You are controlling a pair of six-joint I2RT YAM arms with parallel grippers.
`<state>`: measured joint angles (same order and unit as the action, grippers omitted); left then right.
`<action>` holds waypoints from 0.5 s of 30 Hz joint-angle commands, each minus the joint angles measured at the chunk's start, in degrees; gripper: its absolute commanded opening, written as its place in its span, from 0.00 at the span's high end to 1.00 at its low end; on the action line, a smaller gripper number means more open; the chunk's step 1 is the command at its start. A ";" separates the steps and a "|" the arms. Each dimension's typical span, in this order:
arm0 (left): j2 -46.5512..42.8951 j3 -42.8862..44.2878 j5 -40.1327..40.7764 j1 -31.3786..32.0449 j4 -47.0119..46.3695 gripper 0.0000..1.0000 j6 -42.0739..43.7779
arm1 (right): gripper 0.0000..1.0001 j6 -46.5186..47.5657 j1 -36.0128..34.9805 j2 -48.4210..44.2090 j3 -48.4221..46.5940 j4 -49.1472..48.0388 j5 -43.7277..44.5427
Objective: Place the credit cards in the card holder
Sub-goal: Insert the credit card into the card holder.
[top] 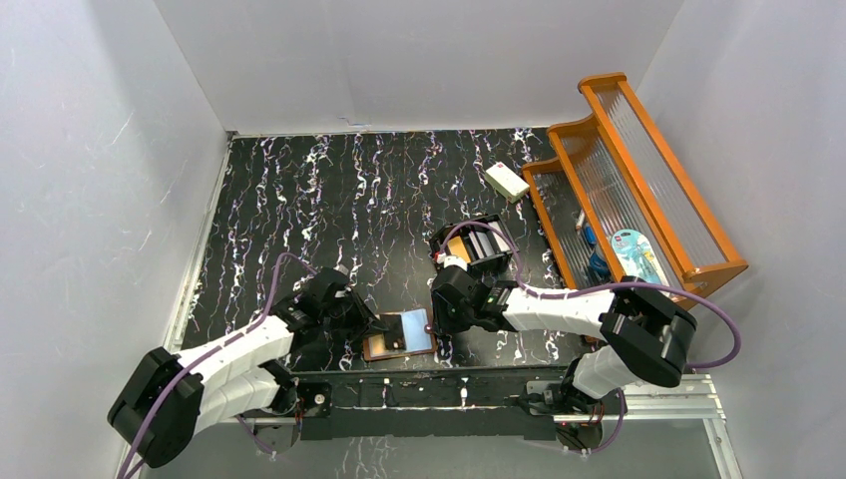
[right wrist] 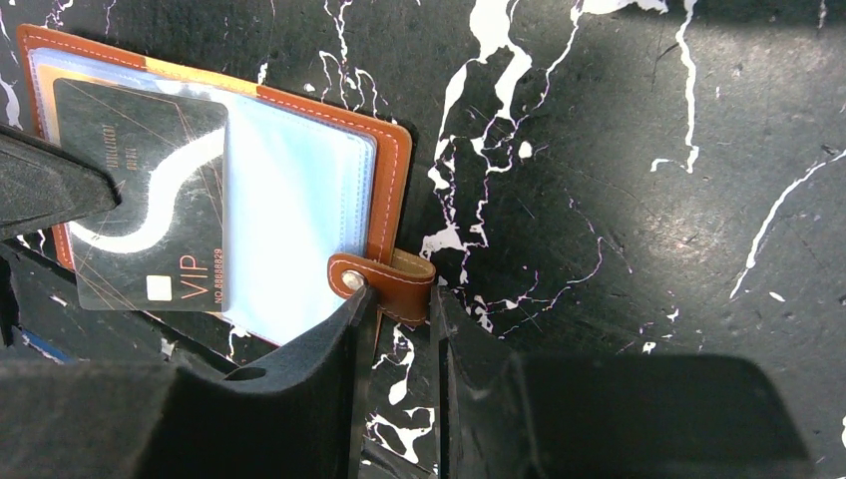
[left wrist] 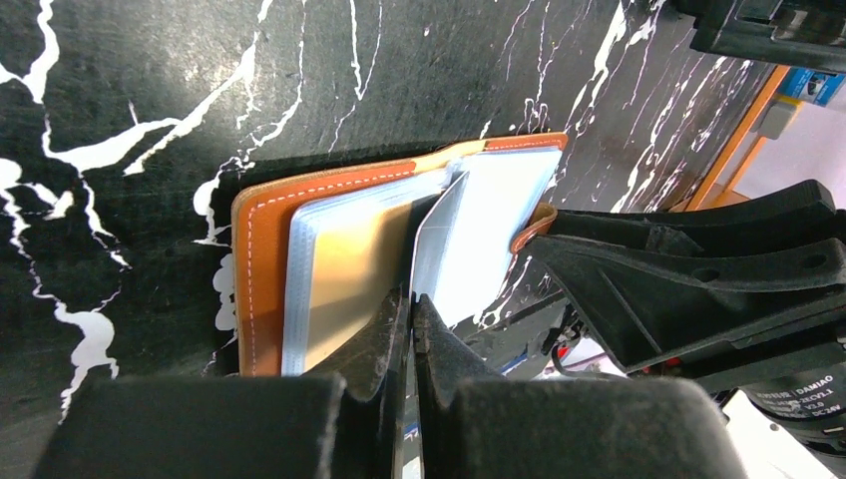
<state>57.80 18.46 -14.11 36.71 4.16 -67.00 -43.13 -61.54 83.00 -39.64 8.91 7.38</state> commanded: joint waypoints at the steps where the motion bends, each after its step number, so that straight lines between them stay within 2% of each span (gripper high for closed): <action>1: 1.69 -1.33 -0.16 -0.06 0.04 1.00 -1.51 | 0.66 0.38 -0.34 0.82 -2.10 -0.90 0.31; 8: 1.89 -4.19 -2.57 0.04 -8.03 1.00 -3.88 | 0.66 0.34 -0.42 1.11 -2.28 -0.92 0.29; 15: 4.18 -3.46 -4.39 0.03 -9.84 1.00 0.18 | 0.66 0.67 -0.43 1.08 -2.59 -0.58 0.52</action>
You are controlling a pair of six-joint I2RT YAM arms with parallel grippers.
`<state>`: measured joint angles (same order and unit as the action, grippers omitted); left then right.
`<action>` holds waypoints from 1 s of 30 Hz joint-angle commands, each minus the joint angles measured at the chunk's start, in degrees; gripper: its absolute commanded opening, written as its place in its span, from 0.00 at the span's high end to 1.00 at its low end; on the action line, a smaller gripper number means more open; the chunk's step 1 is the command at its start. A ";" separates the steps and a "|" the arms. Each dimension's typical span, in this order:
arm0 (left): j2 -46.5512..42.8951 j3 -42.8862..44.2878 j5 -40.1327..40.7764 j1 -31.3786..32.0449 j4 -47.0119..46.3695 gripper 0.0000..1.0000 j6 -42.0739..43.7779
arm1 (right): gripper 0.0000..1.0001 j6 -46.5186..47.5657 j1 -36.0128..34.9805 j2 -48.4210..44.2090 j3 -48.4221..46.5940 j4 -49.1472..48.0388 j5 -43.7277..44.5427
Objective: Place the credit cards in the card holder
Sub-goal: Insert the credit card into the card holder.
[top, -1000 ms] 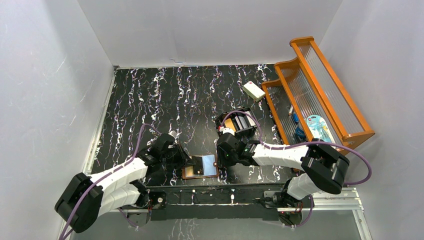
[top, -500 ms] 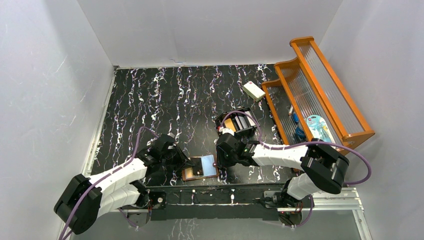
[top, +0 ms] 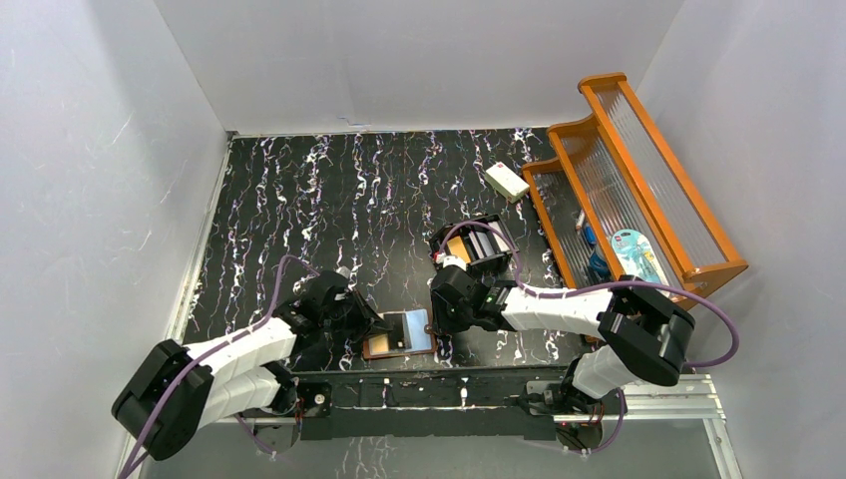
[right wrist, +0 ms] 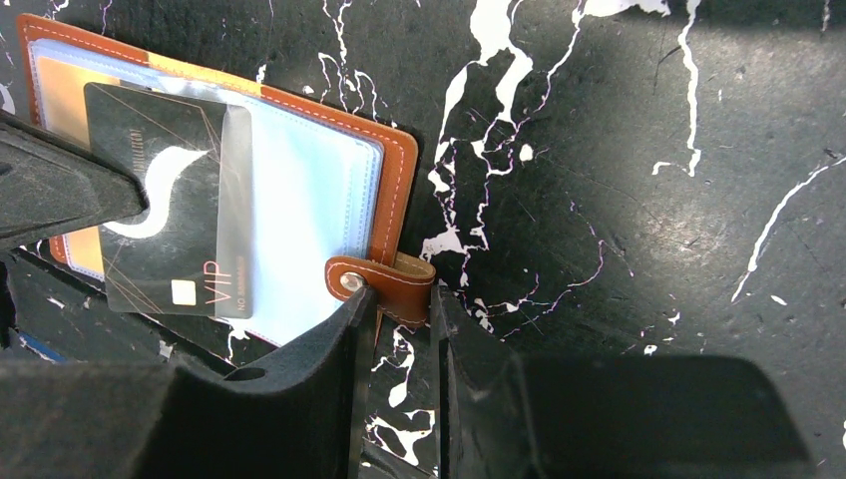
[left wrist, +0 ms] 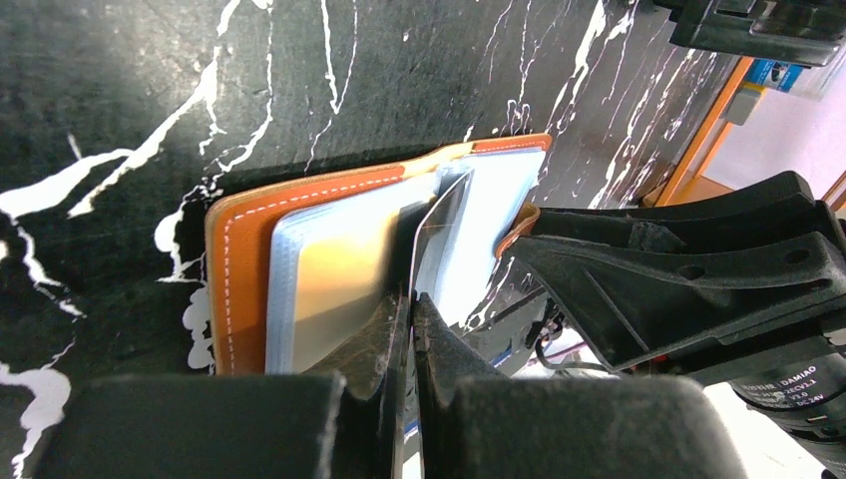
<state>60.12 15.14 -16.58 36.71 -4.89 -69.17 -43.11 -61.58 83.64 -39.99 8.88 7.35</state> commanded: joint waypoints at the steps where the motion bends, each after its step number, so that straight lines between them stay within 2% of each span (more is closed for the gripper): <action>1: 2.18 -0.15 -2.69 0.03 -0.44 1.00 2.26 | 0.66 0.66 -0.37 0.55 -2.28 -0.47 0.64; 8: -0.21 -0.99 -4.14 0.18 1.69 1.00 2.09 | 0.66 0.79 -0.44 0.44 -2.55 -0.03 1.04; 13: 4.29 1.00 -3.09 0.12 -2.53 0.99 4.68 | 0.66 0.71 -0.44 0.47 -2.68 -0.19 0.88; 19: 8.52 4.55 -1.68 0.38 -0.96 0.79 6.40 | 0.66 -1.27 -0.34 0.18 -1.93 -1.67 -0.48; 26: 1.90 8.90 6.20 0.34 12.89 0.56 9.44 | 0.68 -5.22 -0.46 -2.35 1.50 -6.10 -1.37; 30: 1.28 12.12 8.63 0.32 17.99 0.49 11.70 | 0.70 -6.30 -0.47 -2.45 2.25 -7.28 -1.74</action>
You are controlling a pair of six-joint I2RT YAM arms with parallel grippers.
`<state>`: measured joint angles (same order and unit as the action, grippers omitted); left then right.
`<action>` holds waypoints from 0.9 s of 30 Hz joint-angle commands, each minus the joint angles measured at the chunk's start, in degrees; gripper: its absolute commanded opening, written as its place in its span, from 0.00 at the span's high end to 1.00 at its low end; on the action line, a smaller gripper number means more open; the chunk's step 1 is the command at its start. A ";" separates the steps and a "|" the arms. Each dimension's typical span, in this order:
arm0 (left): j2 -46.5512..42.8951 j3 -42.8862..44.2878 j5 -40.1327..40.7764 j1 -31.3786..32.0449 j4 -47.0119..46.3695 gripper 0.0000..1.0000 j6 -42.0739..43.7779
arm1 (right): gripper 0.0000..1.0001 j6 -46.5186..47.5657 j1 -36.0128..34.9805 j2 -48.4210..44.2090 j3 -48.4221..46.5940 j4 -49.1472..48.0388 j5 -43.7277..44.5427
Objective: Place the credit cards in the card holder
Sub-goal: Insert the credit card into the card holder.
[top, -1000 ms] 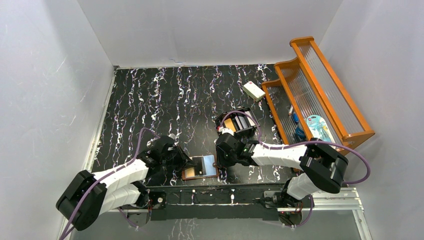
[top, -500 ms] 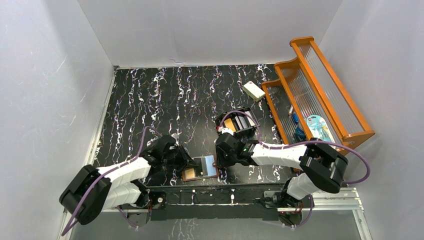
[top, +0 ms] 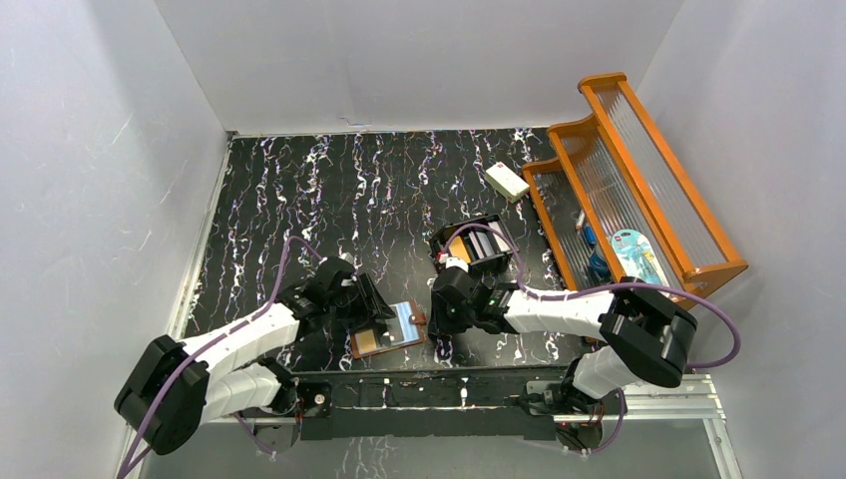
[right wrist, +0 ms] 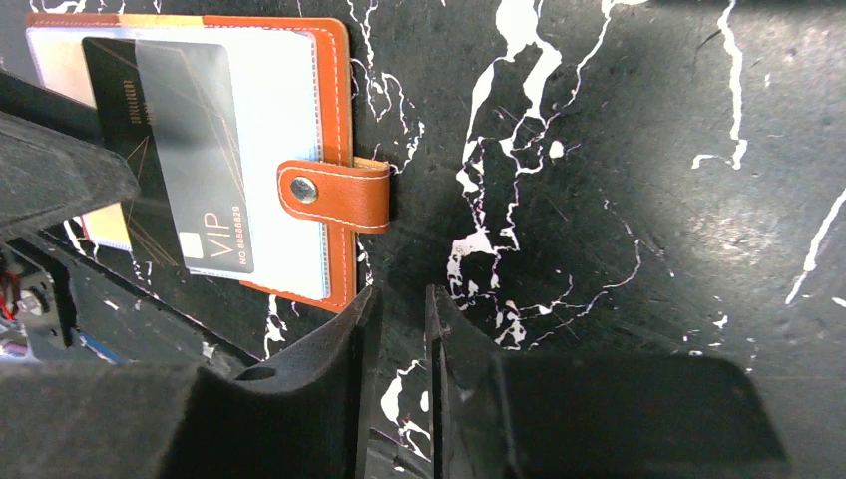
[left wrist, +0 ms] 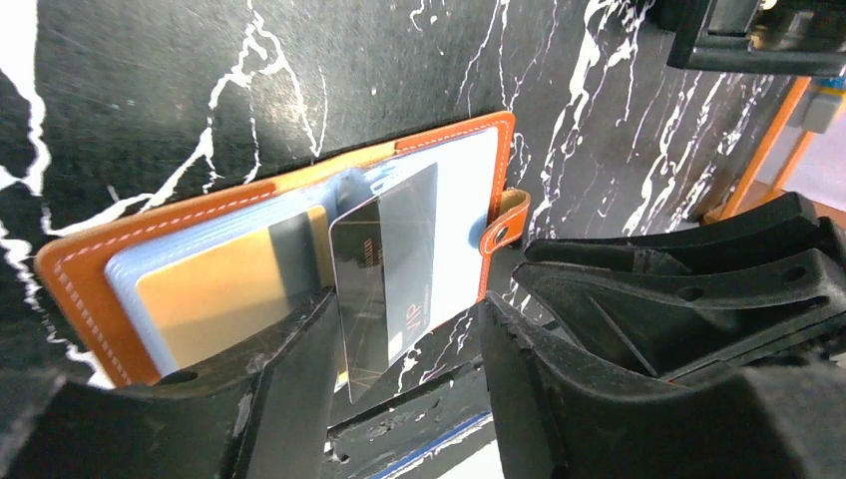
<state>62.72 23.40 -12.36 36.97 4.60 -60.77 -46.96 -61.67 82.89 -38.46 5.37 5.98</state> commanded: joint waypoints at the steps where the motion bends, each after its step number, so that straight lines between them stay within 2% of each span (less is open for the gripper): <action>1: -1.15 4.38 4.44 0.06 8.88 0.48 3.80 | 0.70 -2.82 -0.38 -1.62 0.81 -4.15 -0.62; 9: 0.71 7.99 6.28 0.03 12.52 0.48 6.20 | 0.71 -3.05 -0.38 -1.60 0.89 -6.33 -1.43; 17: 2.20 3.22 1.67 0.11 5.09 0.46 2.38 | 0.69 -2.57 -0.38 -0.67 0.35 -6.49 -0.22; 27: 3.17 3.28 0.76 0.12 1.87 0.46 1.81 | 0.69 -2.77 -0.38 1.28 0.24 -7.89 -1.23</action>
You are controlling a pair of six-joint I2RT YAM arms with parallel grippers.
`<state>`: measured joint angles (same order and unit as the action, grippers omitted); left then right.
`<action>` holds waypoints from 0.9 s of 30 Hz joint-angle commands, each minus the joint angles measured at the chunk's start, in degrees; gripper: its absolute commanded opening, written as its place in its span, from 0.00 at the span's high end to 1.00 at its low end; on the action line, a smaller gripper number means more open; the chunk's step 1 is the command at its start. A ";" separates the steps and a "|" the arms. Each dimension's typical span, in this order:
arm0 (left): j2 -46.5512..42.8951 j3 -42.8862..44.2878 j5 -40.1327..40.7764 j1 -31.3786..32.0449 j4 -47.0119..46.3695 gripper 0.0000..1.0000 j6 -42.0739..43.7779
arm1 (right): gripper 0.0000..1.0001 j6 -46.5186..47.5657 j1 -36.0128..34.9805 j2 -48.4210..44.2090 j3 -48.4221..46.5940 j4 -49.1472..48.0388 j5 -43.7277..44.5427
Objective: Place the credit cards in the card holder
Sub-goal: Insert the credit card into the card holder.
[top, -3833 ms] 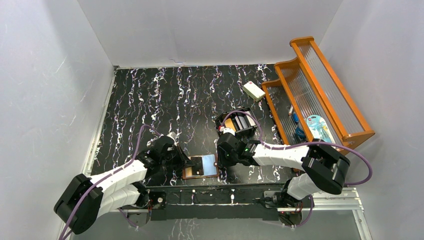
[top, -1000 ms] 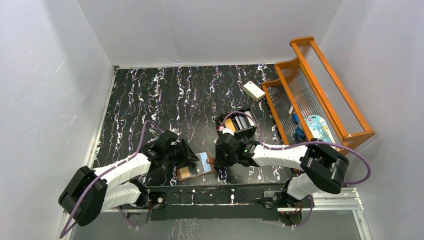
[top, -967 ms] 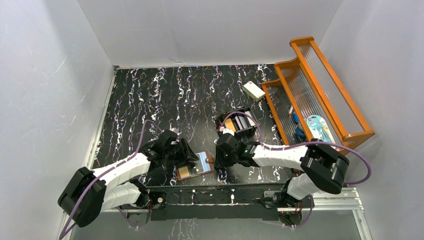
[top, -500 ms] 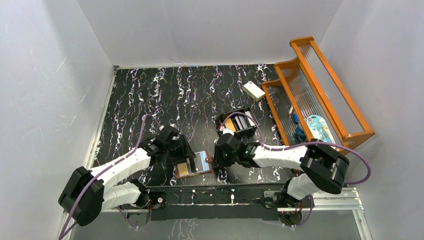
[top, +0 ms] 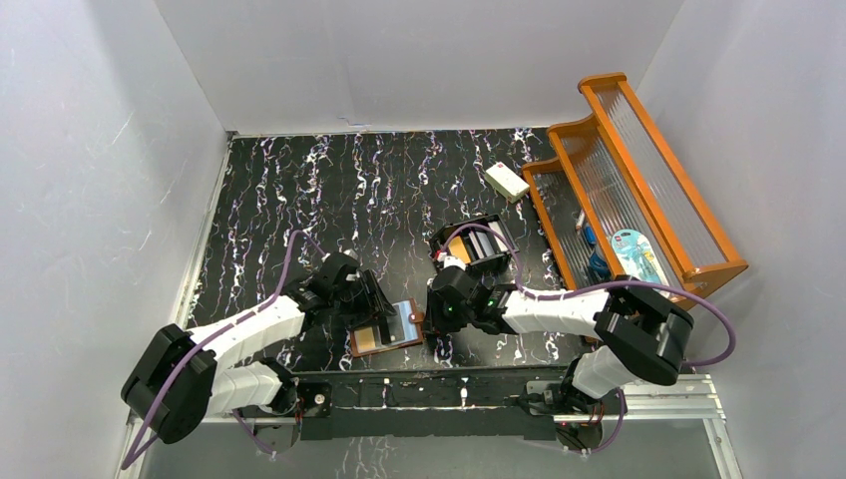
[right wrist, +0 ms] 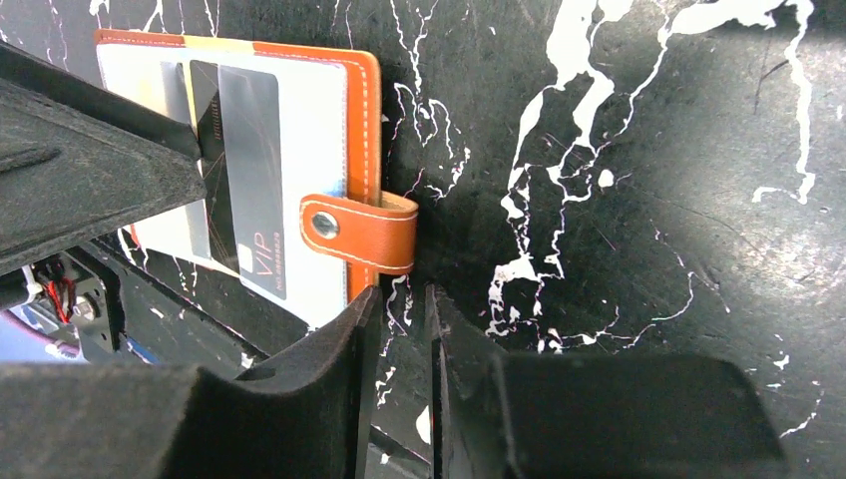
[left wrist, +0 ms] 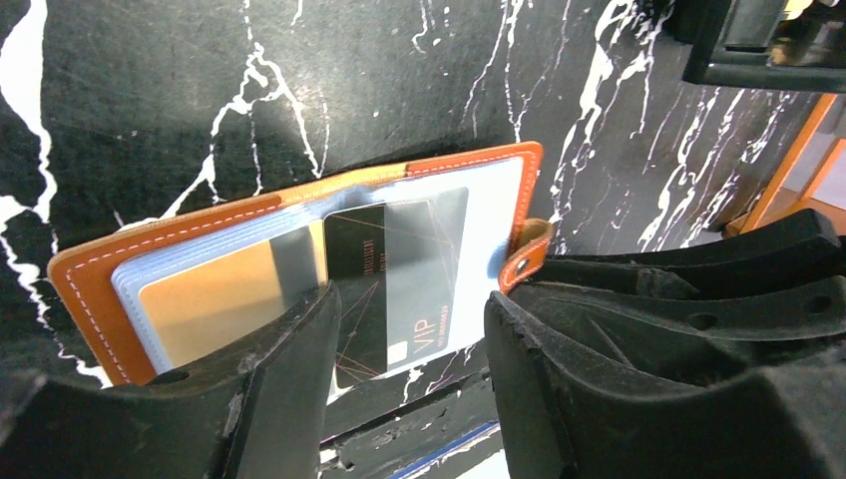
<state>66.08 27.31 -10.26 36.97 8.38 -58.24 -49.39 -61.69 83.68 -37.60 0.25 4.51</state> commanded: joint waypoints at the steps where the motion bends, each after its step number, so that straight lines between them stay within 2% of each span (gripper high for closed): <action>1: -0.37 -0.84 -1.60 0.12 -2.56 0.47 -1.00 | 0.69 -0.43 -0.40 0.55 -0.52 -2.92 0.09; 11: 0.36 -1.87 -3.98 0.21 -6.02 0.48 -2.01 | 0.69 -0.99 -0.80 0.69 -0.21 -3.59 -0.07; 20: -2.28 2.56 2.41 0.17 6.27 0.45 3.60 | 0.69 -0.82 -0.88 0.25 -0.01 -3.16 0.27; 27: -0.77 2.01 1.47 0.22 4.30 0.43 2.87 | 0.69 -0.62 -0.88 0.95 -0.44 -3.15 -0.07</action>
<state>65.08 28.16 -9.04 36.97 11.46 -56.21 -49.80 -62.33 84.44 -37.60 -1.45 4.29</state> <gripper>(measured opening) 0.564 0.307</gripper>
